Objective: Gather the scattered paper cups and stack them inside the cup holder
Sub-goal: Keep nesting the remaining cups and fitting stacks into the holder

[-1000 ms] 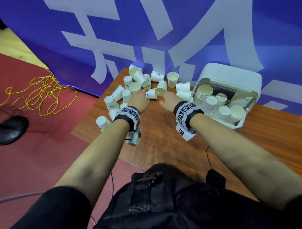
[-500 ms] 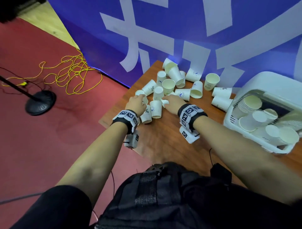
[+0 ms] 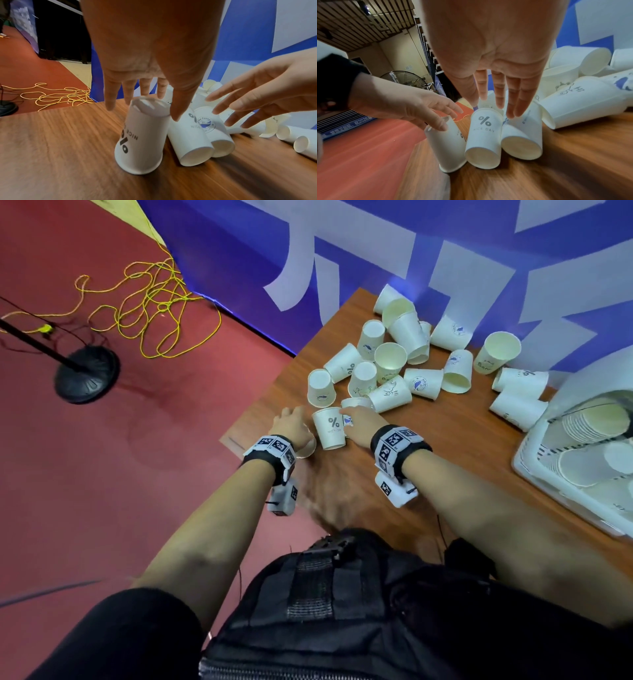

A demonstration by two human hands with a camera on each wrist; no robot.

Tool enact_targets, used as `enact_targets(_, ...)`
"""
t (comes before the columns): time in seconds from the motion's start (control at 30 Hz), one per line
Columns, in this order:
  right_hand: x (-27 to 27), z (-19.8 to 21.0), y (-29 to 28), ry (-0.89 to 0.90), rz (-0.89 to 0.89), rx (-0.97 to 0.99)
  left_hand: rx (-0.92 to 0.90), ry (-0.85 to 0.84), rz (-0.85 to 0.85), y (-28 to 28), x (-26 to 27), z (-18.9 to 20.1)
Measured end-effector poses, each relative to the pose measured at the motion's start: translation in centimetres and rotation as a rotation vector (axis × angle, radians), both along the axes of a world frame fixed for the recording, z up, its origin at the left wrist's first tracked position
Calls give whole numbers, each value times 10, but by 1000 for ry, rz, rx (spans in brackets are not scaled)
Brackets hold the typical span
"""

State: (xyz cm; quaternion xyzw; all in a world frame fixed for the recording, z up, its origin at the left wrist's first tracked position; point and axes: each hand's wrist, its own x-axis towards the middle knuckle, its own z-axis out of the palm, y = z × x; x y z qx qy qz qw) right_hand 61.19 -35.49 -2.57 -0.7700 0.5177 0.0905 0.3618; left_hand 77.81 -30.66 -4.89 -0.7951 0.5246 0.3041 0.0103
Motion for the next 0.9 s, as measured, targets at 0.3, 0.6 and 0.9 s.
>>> enact_targets(0.3, 26, -29, 3, 62, -36, 74, 33, 134, -148, -12, 12, -28)
enact_targets(0.6, 32, -48, 10, 1, -67, 115, -10, 149, -218, -27, 13, -32)
enact_targets(0.9, 25, -43, 9, -144, -143, 103, -164, 287, -174, -33, 8, -15)
